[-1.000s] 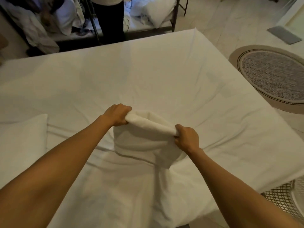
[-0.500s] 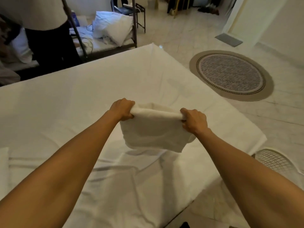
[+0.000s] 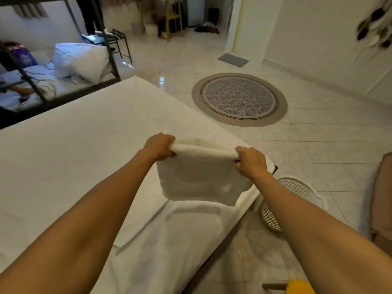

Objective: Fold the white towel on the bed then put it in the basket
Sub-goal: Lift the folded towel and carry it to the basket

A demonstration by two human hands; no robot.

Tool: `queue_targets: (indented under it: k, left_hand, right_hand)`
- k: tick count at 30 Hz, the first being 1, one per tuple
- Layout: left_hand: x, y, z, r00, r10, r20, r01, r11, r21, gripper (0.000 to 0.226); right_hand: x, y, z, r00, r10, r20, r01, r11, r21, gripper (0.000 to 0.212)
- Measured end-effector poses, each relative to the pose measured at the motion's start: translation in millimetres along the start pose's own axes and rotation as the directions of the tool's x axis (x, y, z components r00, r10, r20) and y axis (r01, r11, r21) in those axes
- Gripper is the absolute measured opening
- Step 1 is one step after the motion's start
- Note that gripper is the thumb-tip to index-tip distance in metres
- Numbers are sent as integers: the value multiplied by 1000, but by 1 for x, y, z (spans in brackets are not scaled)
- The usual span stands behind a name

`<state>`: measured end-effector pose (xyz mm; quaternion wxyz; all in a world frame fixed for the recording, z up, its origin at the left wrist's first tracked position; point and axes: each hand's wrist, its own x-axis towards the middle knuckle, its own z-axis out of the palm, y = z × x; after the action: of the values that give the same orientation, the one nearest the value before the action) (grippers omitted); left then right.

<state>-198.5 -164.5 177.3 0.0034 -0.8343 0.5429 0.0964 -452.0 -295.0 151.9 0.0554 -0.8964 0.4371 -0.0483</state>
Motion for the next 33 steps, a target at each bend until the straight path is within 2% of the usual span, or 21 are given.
queue_targets:
  k: [7,16,24,33]
  left_hand:
    - [58,111,-13,985,162,66,-157,985,-75,24]
    - [131,239,-21,920,352,169,-341,935,-94,40]
    - [207,338,-20,843,470,262,-467,881,-81,44]
    - [287,430,-11,770,535,347,-552,832,-57,49]
  right_hand:
    - [-4,112,-33,986,163,35,-165,985,46,28]
    - [-13,232,-65,899,394,192,-425,890,166,19]
    - [2,325,-72,830,517,211,-551,818,164,19]
    - [26,414,-69,749,597,286,-654,735,179,26]
